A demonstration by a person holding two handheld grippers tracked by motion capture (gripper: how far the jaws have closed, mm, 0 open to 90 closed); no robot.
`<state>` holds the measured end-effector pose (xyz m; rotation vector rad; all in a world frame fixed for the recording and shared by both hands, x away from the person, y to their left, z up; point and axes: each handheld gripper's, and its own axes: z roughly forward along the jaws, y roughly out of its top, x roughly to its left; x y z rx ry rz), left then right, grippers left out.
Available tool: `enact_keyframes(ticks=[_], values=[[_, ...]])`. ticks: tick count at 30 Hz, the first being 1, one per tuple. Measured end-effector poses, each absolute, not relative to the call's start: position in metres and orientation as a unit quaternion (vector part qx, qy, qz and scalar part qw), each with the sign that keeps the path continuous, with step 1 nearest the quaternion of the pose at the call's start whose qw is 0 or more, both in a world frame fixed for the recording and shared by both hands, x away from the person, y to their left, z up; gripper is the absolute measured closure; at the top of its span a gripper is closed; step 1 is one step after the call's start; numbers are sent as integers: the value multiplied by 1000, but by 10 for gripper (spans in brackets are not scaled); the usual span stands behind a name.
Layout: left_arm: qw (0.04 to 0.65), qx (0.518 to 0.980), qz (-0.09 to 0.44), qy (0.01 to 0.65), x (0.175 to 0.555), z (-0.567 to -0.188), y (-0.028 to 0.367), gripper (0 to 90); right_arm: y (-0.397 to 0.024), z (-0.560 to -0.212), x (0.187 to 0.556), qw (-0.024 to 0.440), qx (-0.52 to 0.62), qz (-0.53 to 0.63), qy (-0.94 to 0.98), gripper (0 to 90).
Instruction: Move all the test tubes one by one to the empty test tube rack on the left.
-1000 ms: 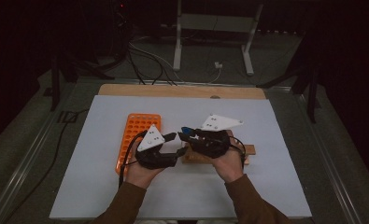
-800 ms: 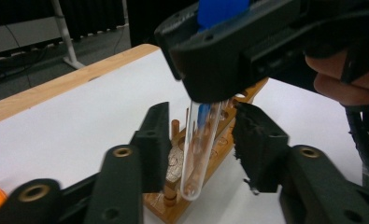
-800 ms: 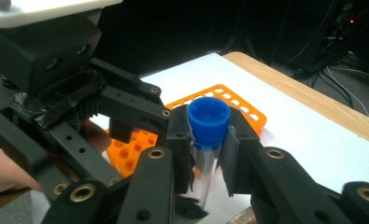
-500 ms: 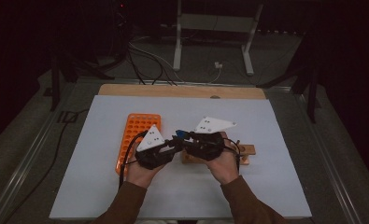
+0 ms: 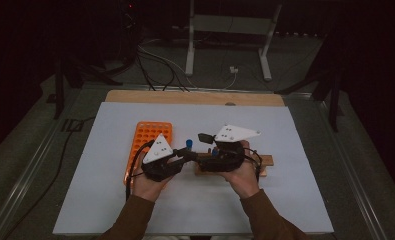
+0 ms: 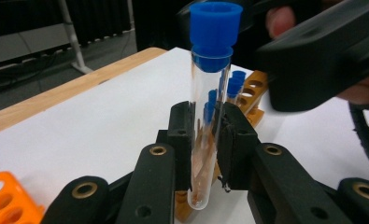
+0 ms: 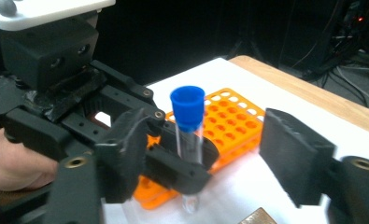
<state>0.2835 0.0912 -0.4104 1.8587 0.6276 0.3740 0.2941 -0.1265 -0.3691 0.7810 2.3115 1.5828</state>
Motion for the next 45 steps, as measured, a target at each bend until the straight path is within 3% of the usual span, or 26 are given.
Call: enact_keyframes(ticks=[7, 20, 29, 45], values=[[540, 779, 165, 273, 283, -415, 103, 776, -138, -368, 293, 128, 278, 546, 780, 156], [537, 771, 177, 291, 277, -428, 136, 775, -156, -375, 288, 143, 290, 544, 774, 149], [538, 764, 173, 313, 270, -443, 160, 774, -172, -378, 288, 159, 313, 540, 765, 62], [507, 782, 167, 322, 265, -465, 158, 772, -201, -382, 287, 186, 340, 534, 752, 40]])
